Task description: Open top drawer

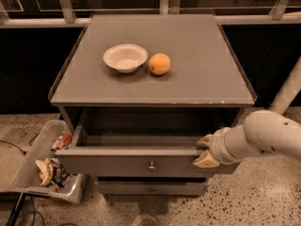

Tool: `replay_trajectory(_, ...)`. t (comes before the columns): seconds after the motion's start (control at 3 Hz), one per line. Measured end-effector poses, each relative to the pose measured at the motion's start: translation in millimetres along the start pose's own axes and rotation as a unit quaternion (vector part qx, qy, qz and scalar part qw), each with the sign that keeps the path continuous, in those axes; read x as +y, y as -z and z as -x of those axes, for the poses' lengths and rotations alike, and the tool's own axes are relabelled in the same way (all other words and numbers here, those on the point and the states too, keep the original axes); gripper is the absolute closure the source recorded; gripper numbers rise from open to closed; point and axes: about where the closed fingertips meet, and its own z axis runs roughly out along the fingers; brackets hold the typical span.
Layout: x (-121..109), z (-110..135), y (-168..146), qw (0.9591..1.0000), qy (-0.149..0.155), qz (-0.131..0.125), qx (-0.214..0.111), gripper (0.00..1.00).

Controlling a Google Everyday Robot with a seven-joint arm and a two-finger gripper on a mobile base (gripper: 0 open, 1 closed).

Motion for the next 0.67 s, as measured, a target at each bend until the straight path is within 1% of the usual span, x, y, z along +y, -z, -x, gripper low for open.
replay_trajectory(0.67, 0.0, 0.0, 0.0, 1.0000, 0.000, 0.000, 0.000, 0.35)
